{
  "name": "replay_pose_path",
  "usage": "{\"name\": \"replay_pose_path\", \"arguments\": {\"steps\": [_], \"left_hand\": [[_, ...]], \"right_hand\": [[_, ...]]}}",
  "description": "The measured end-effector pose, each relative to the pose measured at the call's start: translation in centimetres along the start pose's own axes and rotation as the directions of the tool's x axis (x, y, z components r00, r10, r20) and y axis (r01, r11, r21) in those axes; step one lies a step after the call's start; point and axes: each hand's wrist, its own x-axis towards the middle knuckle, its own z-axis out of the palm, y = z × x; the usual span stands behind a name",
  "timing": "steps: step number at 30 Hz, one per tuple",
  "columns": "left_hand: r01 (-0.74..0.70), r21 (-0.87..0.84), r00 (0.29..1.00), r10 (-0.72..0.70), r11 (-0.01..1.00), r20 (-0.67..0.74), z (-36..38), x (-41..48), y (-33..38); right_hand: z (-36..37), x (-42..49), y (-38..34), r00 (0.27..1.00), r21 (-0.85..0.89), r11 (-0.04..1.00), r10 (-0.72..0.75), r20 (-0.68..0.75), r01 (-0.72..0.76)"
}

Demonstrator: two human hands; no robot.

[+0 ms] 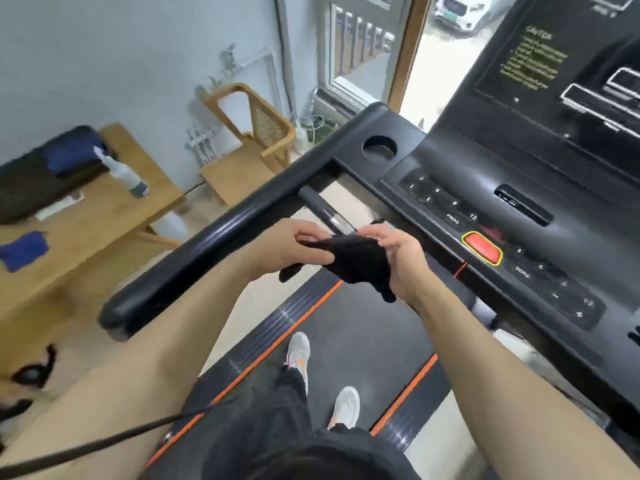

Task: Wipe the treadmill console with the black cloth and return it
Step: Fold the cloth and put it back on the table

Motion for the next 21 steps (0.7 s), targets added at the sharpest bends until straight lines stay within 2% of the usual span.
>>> {"name": "replay_pose_path", "arguments": {"steps": [4, 7, 9, 11, 14, 18, 21], "left_hand": [[0.116, 0.079, 0.976, -0.099, 0.990, -0.194, -2.6, -7.0, -3.9], [0.230, 0.100, 0.926, -0.186, 0.968, -0.330, -4.6, -12.4, -7.7], [0.299, 0.076, 0.892, -0.250, 0.951, -0.377, -5.8, -16.4, -11.1], [0.352, 0.077, 0.877, -0.299, 0.933, -0.376, -6.3, -19.5, -14.1], [0.455, 0.071, 0.815, -0.382, 0.888, -0.436, -6.7, -26.1, -19.7], [0.593, -0.050, 0.667, -0.525, 0.804, -0.529, -6.5, -36.3, -26.7], [0.642, -0.186, 0.534, -0.607, 0.744, -0.588, -5.6, -44.5, -31.7]], "right_hand": [[6.7, -0.2, 2.1, 0.982, -0.369, 0.927, 0.004, 0.187, 0.067], [12.1, -1.2, 4.8, 0.941, -0.599, 0.782, 0.049, 0.334, 0.172], [16.3, -1.8, 6.6, 0.906, -0.687, 0.687, 0.101, 0.411, 0.236], [19.7, -2.1, 8.3, 0.878, -0.732, 0.613, 0.126, 0.462, 0.297], [27.0, -3.4, 12.1, 0.802, -0.773, 0.487, 0.215, 0.558, 0.407], [37.5, -6.4, 18.4, 0.682, -0.776, 0.239, 0.373, 0.629, 0.584], [44.8, -9.1, 23.5, 0.590, -0.697, 0.050, 0.490, 0.642, 0.716]]}}
